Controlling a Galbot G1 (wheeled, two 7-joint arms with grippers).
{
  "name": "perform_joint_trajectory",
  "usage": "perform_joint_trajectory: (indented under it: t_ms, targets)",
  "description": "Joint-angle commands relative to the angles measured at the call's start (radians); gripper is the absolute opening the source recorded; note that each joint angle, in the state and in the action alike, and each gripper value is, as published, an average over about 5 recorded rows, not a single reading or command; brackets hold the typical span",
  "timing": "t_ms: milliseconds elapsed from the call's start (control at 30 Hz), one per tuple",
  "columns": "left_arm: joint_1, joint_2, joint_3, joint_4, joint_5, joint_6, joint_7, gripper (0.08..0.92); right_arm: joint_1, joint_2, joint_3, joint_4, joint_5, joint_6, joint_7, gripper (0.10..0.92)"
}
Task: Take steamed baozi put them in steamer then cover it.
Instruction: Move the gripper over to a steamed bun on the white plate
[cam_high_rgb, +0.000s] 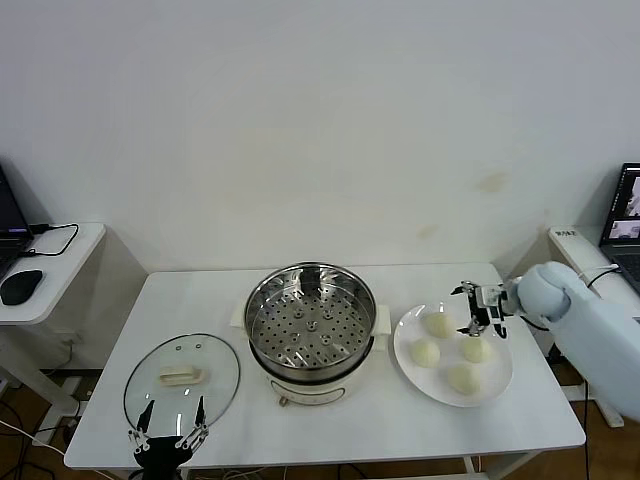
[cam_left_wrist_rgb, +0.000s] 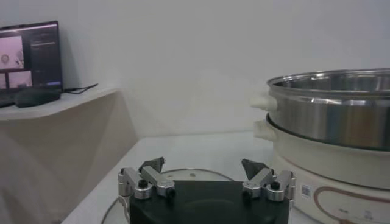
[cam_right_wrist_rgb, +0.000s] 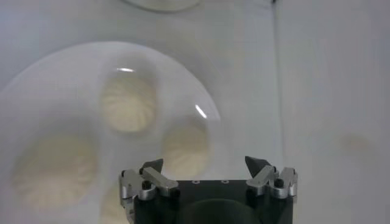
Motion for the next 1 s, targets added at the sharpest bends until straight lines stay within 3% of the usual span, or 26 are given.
perform_joint_trajectory:
  t_ms: [33,1000]
  targets:
    - [0.001,0.000,-0.003,-0.003,0.004,0.003,0.000,0.823,0.158,0.087,-0.181,-0.168,0.013,0.029,-0.084,0.823]
    - [-0.011,0.009,-0.036,-0.003,-0.031,-0.007,-0.012,0.823,0.108,0.239,-0.149,-0.356,-0.080,0.031,-0.014,0.791]
